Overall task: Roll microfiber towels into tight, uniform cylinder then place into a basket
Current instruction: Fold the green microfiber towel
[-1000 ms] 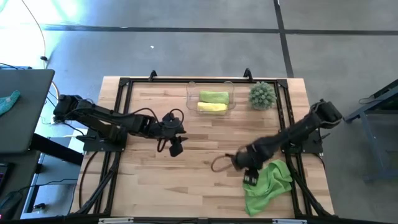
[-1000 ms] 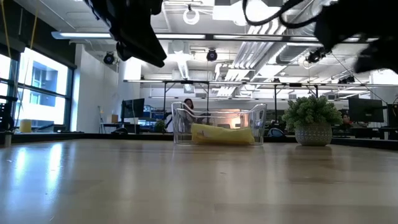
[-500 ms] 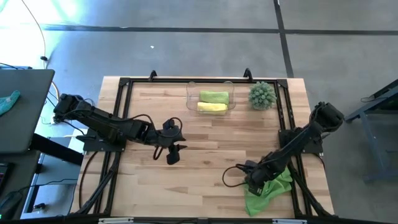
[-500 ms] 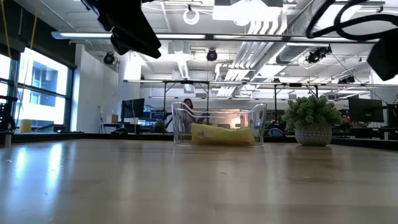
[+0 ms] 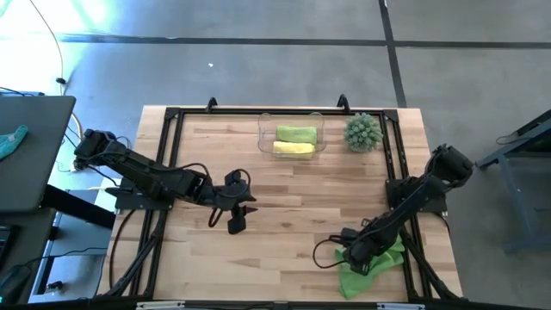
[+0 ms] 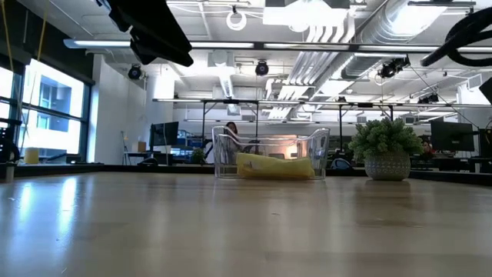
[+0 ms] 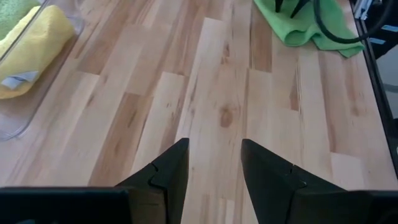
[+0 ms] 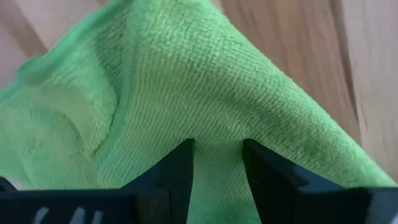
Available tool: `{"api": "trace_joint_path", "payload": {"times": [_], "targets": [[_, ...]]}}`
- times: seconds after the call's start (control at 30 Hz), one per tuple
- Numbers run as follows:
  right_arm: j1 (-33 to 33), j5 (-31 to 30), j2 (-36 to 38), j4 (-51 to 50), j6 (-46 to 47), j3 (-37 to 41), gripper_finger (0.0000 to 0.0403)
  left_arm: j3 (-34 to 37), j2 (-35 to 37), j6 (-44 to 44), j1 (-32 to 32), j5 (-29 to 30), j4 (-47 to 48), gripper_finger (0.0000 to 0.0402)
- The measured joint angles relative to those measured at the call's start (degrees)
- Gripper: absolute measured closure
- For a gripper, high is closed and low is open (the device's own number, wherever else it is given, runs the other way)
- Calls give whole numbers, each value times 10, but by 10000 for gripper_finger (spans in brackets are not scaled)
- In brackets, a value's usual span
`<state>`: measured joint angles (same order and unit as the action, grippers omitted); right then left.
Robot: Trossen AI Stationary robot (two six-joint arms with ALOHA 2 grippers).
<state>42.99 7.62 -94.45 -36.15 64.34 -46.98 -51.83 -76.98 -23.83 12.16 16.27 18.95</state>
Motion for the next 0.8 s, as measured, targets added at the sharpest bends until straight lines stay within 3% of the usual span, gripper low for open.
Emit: {"api": "trace_joint_path", "payload": {"times": [0.2, 0.3, 0.4, 0.53, 0.67, 0.8], "targets": [[-17, -26, -14, -1, -18, -3, 270, 0, 0, 0, 0, 2, 0, 267], [-35, -99, -13, 11, -65, -2, 270, 0, 0, 3, 0, 13, 0, 267], [-53, -207, -16, 37, -155, 2, 270, 0, 0, 4, 0, 25, 0, 267], [-86, -423, -22, 103, -299, 8, 270, 0, 0, 4, 0, 30, 0, 267], [-131, -617, -19, 259, -456, 4, 270, 0, 0, 6, 0, 30, 2, 267], [-165, -681, -13, 398, -594, -3, 270, 0, 0, 4, 0, 30, 6, 267]]}}
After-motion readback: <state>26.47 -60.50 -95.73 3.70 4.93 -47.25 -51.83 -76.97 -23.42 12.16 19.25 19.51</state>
